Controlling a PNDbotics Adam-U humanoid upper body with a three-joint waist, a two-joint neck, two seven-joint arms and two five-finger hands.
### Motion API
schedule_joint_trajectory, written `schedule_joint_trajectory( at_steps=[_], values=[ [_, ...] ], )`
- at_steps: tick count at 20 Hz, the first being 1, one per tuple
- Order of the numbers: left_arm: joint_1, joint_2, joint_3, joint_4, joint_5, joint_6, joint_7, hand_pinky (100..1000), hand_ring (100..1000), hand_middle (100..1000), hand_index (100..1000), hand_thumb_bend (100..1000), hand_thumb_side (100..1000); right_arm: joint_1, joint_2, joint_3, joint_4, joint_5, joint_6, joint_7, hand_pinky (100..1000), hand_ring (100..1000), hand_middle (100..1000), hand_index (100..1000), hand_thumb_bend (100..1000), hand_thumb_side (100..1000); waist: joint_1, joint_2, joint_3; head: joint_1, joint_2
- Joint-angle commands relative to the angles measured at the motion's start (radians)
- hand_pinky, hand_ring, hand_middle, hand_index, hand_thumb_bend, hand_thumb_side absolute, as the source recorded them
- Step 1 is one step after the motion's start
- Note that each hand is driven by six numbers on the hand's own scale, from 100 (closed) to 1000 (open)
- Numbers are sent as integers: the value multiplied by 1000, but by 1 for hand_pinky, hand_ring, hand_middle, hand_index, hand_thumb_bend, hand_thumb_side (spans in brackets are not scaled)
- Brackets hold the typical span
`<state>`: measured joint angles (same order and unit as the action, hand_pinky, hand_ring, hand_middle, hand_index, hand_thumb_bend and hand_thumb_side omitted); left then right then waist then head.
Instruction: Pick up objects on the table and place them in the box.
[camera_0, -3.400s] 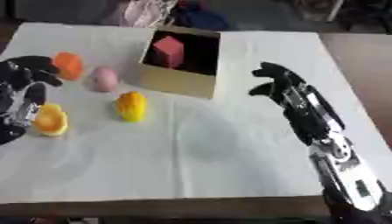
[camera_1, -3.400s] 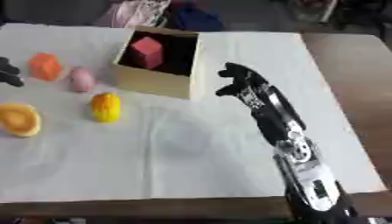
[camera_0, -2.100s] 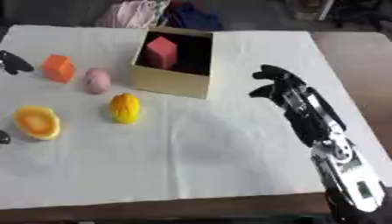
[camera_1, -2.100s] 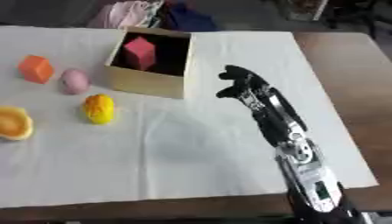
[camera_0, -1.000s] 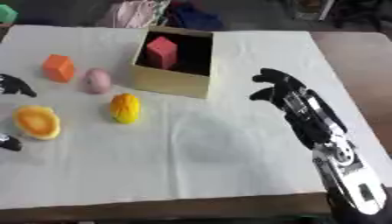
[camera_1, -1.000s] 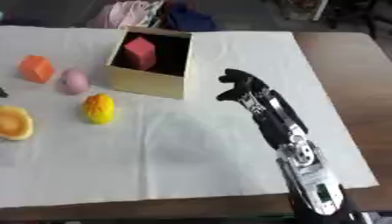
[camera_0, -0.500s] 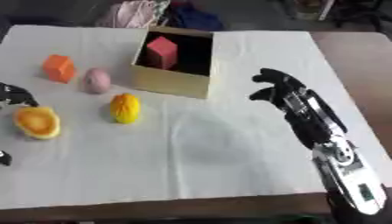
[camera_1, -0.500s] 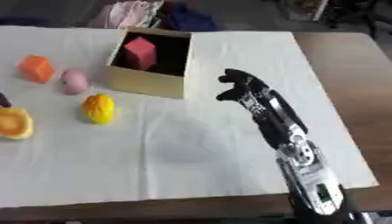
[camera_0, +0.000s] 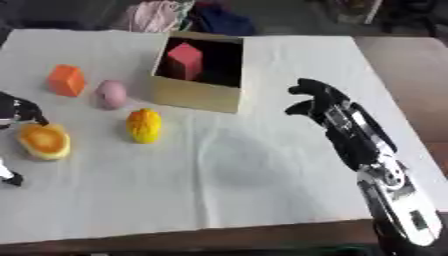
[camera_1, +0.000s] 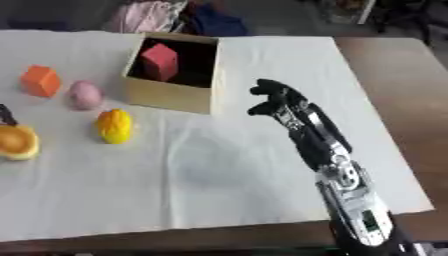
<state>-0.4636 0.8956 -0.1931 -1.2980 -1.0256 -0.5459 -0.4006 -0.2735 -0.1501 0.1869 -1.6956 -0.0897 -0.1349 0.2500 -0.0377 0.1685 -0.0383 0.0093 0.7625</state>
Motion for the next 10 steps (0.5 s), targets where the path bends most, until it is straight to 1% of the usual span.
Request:
schedule_joint_trajectory(
  at_steps=[1, 4, 9, 10],
  values=[
    [-15, 17, 6, 5, -20, 4, 58, 733, 668, 717, 809, 734, 567, -12, -9, -1, -11, -2, -1, 1, 819, 687, 803, 890, 100, 771, 8, -13, -1, 4, -11],
    [-13, 11, 8, 12, -38, 8, 112, 706, 615, 664, 773, 693, 548, -12, -8, -1, -11, -3, -1, 0, 819, 687, 803, 890, 100, 774, 8, -13, -1, 4, -11],
    [-8, 4, 9, 28, -69, 17, 207, 670, 566, 596, 727, 645, 519, -11, -7, -1, -11, -3, 0, -1, 819, 687, 803, 889, 100, 776, 8, -12, -1, 4, -13],
    [-6, 2, 8, 34, -77, 18, 236, 659, 548, 573, 709, 617, 498, -11, -7, -1, -11, -4, 0, -1, 819, 687, 803, 890, 100, 778, 8, -12, -1, 5, -13]
  ],
)
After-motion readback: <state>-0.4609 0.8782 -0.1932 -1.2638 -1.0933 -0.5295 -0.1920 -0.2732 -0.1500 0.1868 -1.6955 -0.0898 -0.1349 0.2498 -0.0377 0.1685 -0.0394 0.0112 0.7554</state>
